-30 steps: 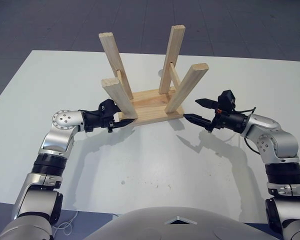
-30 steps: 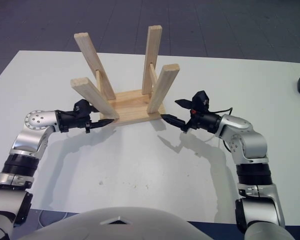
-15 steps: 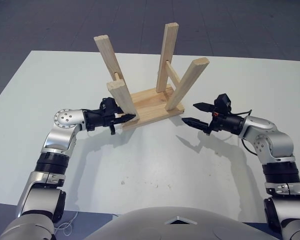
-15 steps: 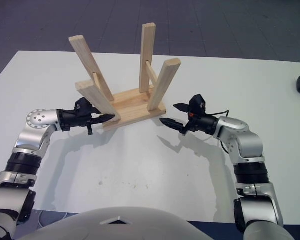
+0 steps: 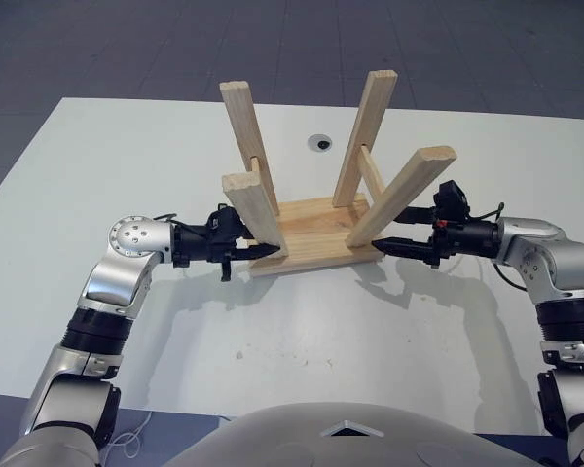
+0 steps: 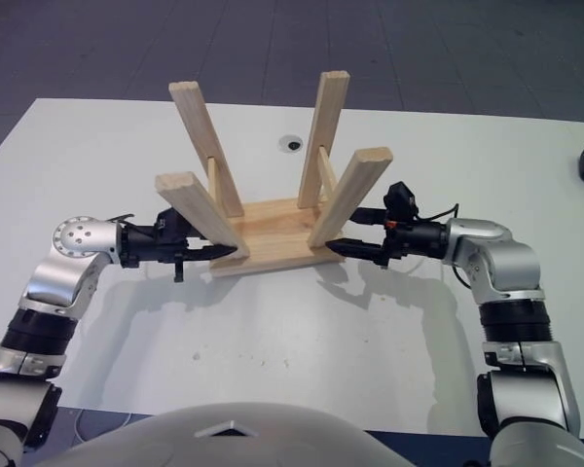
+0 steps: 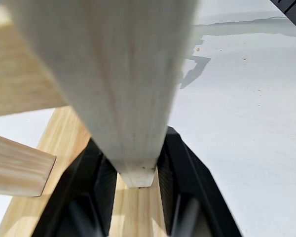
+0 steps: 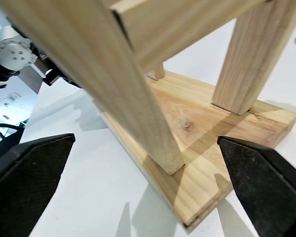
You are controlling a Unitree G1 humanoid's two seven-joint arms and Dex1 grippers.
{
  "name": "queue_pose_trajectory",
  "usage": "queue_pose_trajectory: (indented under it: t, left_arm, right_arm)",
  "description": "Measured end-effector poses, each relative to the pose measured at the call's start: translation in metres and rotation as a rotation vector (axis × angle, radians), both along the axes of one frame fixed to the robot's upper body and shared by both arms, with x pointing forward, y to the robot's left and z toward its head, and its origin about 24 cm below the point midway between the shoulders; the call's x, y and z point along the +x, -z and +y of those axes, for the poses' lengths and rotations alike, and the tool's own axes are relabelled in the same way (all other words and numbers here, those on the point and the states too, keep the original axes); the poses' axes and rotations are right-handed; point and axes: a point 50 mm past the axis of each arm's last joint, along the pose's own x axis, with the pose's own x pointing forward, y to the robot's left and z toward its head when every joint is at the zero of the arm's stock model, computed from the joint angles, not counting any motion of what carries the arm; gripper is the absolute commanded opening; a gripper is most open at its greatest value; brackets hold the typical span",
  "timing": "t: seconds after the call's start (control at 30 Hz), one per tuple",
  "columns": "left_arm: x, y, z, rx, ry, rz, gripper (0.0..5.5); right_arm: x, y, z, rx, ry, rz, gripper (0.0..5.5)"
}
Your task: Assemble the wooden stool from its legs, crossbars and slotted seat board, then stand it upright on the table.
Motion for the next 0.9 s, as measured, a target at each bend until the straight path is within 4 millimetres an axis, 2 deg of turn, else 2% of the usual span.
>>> queue_pose_trajectory:
  t: [0.13, 0.43, 0.63, 0.73, 0.9]
  left_arm:
    - [0.005, 0.000, 0.004, 0.003, -0.013, 0.013, 1.04]
    - [0.007, -0.005, 0.012, 0.001, -0.024, 0.072, 1.04]
    - [0.010, -0.019, 0.020, -0.097, -0.057, 0.255, 1.04]
    - [0.016, -0.027, 0.018, -0.132, -0.061, 0.324, 1.04]
    - [0.020, -0.031, 0.017, -0.137, -0.060, 0.367, 1.04]
  right_arm:
    - [-0.003, -0.004, 0.006, 0.020, -0.057, 0.006, 4.49]
    - [0.004, -0.003, 0.013, 0.020, -0.048, -0.003, 3.23]
    - [0.004, -0.004, 0.018, 0.031, -0.059, -0.001, 2.40]
    - [-0.005, -0.003, 0.036, 0.103, -0.151, 0.036, 1.98]
    - [-0.009, -0.006, 0.035, 0.125, -0.135, 0.058, 1.10]
